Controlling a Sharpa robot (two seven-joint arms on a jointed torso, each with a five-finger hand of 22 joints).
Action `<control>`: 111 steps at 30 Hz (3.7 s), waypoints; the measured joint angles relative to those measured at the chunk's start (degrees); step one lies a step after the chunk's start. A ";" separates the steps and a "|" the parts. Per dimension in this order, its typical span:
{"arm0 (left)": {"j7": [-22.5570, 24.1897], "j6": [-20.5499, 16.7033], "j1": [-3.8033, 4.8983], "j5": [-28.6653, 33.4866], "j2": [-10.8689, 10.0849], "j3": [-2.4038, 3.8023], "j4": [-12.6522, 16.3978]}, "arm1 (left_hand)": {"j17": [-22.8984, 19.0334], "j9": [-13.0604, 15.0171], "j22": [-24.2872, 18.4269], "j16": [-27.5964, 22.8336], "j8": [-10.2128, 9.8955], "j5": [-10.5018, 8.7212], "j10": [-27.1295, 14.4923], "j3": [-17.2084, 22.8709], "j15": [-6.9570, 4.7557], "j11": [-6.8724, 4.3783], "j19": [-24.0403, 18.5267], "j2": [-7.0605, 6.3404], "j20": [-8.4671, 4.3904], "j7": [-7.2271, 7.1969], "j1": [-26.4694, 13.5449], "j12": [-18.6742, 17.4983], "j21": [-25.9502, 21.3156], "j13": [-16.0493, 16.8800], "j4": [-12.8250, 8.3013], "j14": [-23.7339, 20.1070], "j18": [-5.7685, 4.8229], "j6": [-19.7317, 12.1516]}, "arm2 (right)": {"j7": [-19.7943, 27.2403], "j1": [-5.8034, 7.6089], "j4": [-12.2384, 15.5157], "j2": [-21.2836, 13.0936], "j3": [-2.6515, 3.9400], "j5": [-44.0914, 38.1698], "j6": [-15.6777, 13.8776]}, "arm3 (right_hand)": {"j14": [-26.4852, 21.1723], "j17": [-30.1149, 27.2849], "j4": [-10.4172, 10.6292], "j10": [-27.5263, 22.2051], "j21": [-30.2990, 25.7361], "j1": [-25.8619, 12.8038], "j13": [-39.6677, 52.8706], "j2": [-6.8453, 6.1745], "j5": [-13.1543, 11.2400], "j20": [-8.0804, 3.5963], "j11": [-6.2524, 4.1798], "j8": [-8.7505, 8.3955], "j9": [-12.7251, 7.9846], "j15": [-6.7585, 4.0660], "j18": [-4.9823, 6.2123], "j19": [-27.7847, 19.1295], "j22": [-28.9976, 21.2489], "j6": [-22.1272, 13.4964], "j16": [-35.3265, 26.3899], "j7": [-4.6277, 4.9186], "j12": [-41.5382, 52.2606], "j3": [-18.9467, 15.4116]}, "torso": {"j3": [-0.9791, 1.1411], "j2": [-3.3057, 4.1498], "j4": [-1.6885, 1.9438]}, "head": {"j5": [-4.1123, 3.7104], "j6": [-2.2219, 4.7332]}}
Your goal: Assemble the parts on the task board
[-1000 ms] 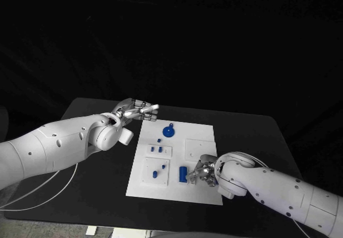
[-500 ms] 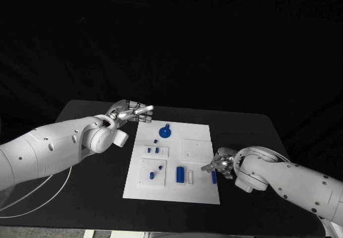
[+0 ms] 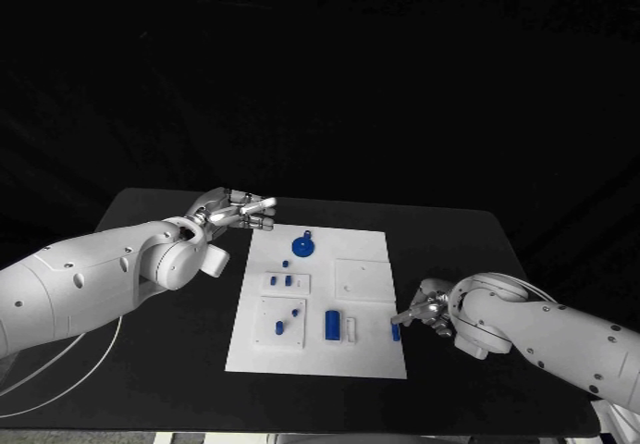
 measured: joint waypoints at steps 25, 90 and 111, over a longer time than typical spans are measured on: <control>-0.13 0.02 -0.02 -0.10 -0.22 0.00 0.03 | -0.02 0.00 0.04 0.00 0.28 0.00 0.00 0.00 0.00 0.00 0.00 0.00 0.00 0.00 0.00 0.00 0.00 0.00 0.00 0.00 0.00 0.00 | -0.25 -1.73 -6.26 4.98 0.04 -4.27 0.30 | -0.04 -0.12 4.42 0.00 0.00 0.42 -0.01 -2.59 -0.74 0.00 0.01 0.42 0.18 0.03 0.00 0.00 0.00 -0.19 0.23 0.20 -0.02 1.09 | -0.14 -0.05 0.20 | 0.09 -0.20; -0.46 0.06 -0.03 -1.00 0.38 -0.02 -0.16 | 0.00 0.00 0.05 0.00 0.28 -0.22 0.00 -0.23 0.00 0.00 -0.01 1.02 0.00 0.00 0.20 0.00 0.30 0.00 -0.56 -0.01 0.00 0.00 | -1.98 -2.42 -1.23 10.51 2.72 5.60 -3.96 | -0.21 -1.25 -8.74 -0.33 -1.12 2.32 -0.39 4.15 6.60 0.00 -0.31 -0.18 2.00 -0.05 -0.05 0.00 0.01 3.68 -0.83 -0.58 -1.59 10.57 | -0.14 0.01 0.25 | 0.69 -1.07; -0.60 0.38 -0.04 -0.98 0.45 -0.02 -0.12 | -0.01 0.00 0.05 0.00 0.28 -0.22 0.00 -0.40 0.00 0.00 -0.01 1.02 0.00 0.00 0.20 0.00 0.30 0.00 -0.40 -0.01 0.00 0.00 | -1.84 -2.46 -6.16 13.93 2.23 5.37 -4.04 | -0.19 -1.39 -9.07 0.00 -1.59 2.31 -0.39 4.50 6.35 0.00 -0.62 -0.18 1.91 -0.05 -0.05 0.00 0.01 4.04 -1.11 -0.94 -1.58 10.25 | -0.13 -0.02 0.18 | 0.85 -1.27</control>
